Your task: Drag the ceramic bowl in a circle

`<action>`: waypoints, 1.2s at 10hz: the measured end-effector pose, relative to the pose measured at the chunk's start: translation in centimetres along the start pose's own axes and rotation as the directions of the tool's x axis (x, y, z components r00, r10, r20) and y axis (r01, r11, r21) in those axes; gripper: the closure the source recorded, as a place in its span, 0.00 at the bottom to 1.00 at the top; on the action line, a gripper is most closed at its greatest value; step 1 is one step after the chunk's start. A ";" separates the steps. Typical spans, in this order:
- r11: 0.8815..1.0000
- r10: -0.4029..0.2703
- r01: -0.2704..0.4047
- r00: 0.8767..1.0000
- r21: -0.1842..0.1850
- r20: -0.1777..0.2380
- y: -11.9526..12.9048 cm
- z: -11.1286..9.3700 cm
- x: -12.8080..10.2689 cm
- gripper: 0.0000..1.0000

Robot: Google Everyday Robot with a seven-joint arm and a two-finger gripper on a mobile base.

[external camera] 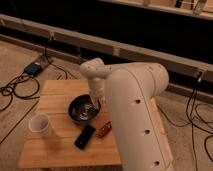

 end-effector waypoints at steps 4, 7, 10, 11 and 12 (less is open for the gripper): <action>1.000 0.009 -0.009 1.000 -0.016 0.000 -0.1 0.1 -0.2 0.46; 1.000 0.008 -0.008 1.000 -0.014 -0.002 0.0 0.2 -0.2 0.46; 1.000 0.008 -0.008 1.000 -0.015 -0.001 0.0 0.2 -0.2 0.46; 1.000 0.008 -0.008 1.000 -0.015 -0.001 0.0 0.2 -0.2 0.46; 1.000 0.008 -0.008 1.000 -0.015 -0.001 -0.1 0.2 -0.2 0.46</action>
